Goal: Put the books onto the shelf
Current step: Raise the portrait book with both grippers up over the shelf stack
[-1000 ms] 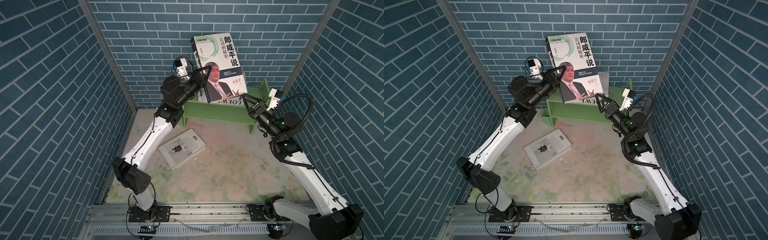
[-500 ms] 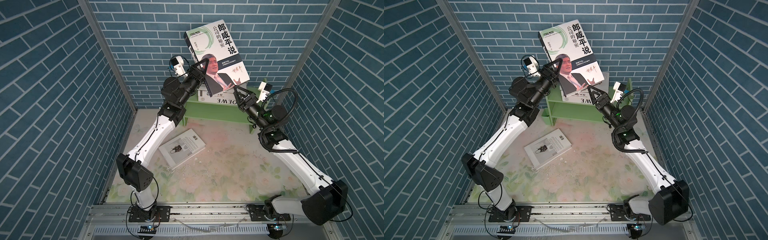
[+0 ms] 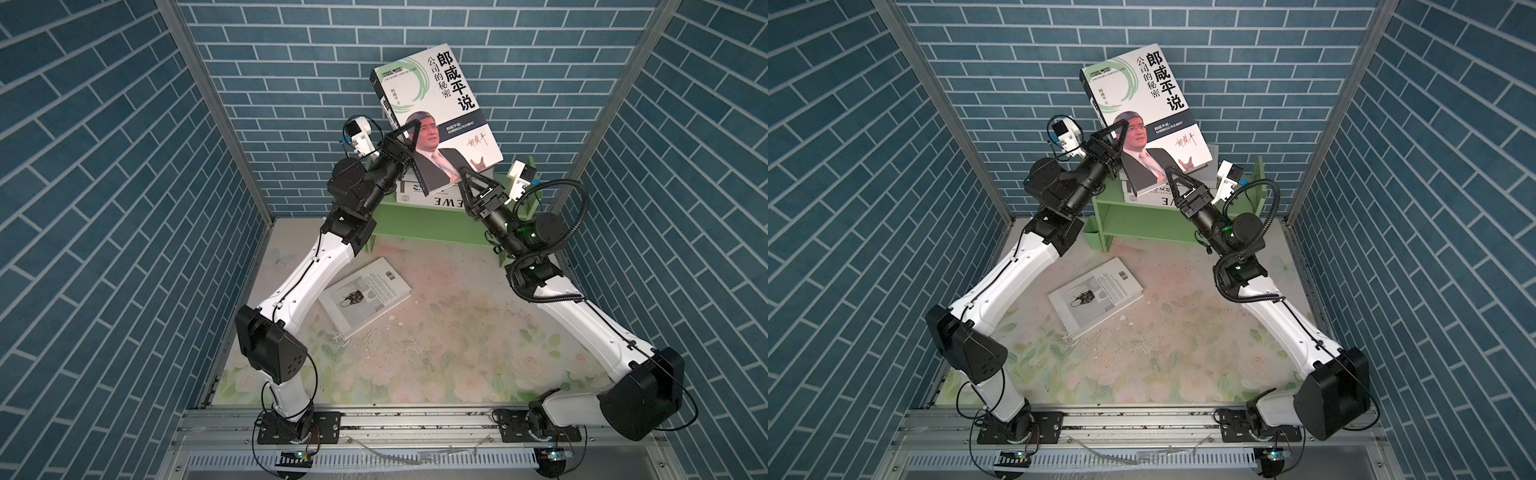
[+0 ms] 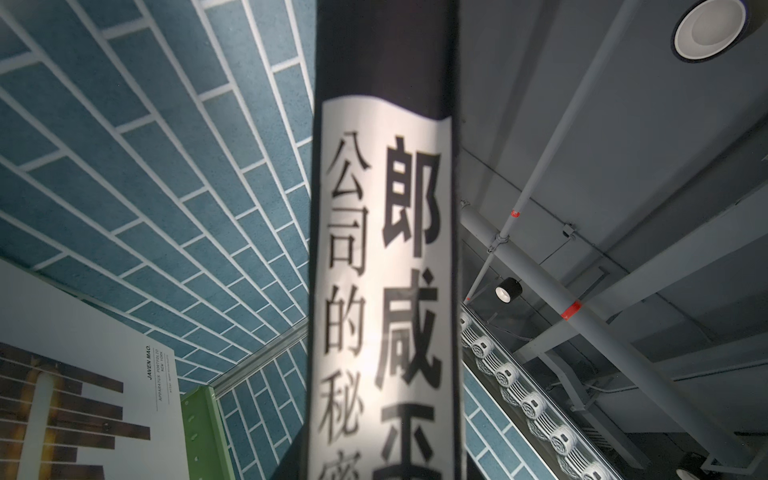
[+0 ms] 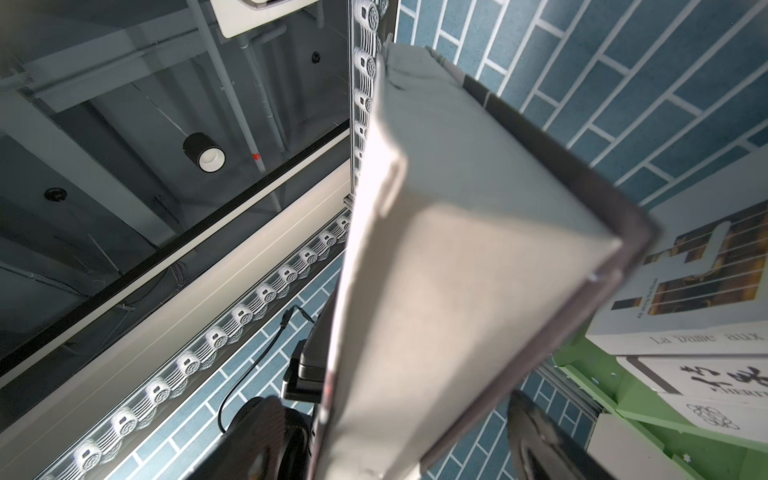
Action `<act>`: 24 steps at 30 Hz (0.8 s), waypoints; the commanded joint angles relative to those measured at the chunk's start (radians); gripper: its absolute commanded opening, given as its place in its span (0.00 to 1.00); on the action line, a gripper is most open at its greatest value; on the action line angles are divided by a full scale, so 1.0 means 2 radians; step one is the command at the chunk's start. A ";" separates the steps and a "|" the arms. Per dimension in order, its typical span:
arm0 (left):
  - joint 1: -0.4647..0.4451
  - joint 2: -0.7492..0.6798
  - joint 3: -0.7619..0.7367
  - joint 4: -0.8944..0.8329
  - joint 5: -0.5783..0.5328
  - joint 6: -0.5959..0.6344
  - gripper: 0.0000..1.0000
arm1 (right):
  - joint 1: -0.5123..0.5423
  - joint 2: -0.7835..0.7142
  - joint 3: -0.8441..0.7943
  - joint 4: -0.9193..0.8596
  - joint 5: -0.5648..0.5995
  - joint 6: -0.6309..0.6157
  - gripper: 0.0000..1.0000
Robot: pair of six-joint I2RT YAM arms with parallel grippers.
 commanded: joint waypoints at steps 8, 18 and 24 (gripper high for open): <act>-0.024 -0.002 -0.001 0.021 -0.002 0.024 0.39 | 0.002 0.019 0.053 -0.010 -0.005 -0.007 0.87; -0.026 -0.002 -0.025 0.058 -0.020 0.018 0.39 | 0.004 0.037 0.044 0.038 0.011 0.047 0.71; -0.030 0.013 -0.018 0.071 -0.019 0.008 0.40 | 0.005 0.043 0.041 0.048 0.013 0.059 0.59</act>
